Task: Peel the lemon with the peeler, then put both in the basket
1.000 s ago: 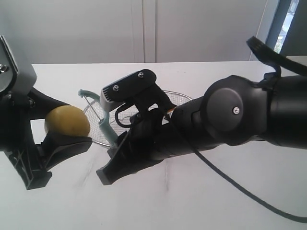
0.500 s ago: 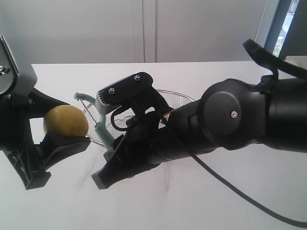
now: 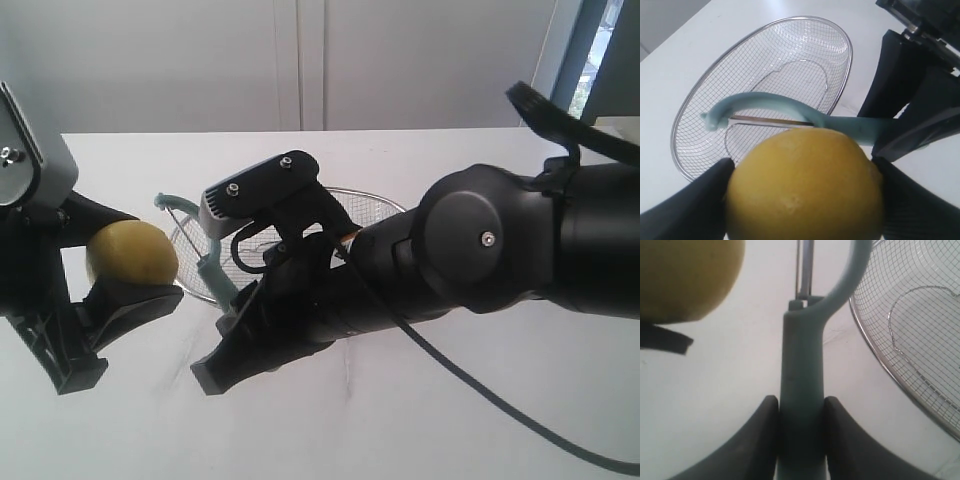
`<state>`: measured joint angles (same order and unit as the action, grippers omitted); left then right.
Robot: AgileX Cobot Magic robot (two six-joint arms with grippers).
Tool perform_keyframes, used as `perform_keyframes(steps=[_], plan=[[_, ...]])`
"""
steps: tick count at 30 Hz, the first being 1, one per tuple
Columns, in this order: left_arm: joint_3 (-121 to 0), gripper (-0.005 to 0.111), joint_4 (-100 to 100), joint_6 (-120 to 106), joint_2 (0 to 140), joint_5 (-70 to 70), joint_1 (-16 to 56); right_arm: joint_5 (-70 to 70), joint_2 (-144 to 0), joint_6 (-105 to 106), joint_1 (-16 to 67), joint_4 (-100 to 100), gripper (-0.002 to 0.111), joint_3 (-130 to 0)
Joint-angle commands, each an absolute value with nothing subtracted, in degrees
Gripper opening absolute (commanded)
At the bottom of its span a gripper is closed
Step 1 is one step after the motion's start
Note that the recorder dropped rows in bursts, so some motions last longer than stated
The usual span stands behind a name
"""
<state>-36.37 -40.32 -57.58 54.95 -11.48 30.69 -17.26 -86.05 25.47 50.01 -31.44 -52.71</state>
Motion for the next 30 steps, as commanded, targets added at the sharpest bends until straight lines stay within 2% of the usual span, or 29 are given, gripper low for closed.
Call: perform_keyframes(steps=[1,13,30], plan=[[-36.0,0.0,-41.0,-57.0,54.7,-10.3,31.1,-16.6,-85.8,25.1,50.2,-31.4,0.0,-52.5],[-36.0,0.0,-41.0,-56.5,54.7,-10.0,31.1,-16.6,-85.0,24.1,50.2,-31.4,0.0,-52.5],[-36.0,0.0,-41.0,-55.9,54.7,-10.2,31.1,-19.8,-73.5,24.0,50.2,-30.5,0.0,-52.5]])
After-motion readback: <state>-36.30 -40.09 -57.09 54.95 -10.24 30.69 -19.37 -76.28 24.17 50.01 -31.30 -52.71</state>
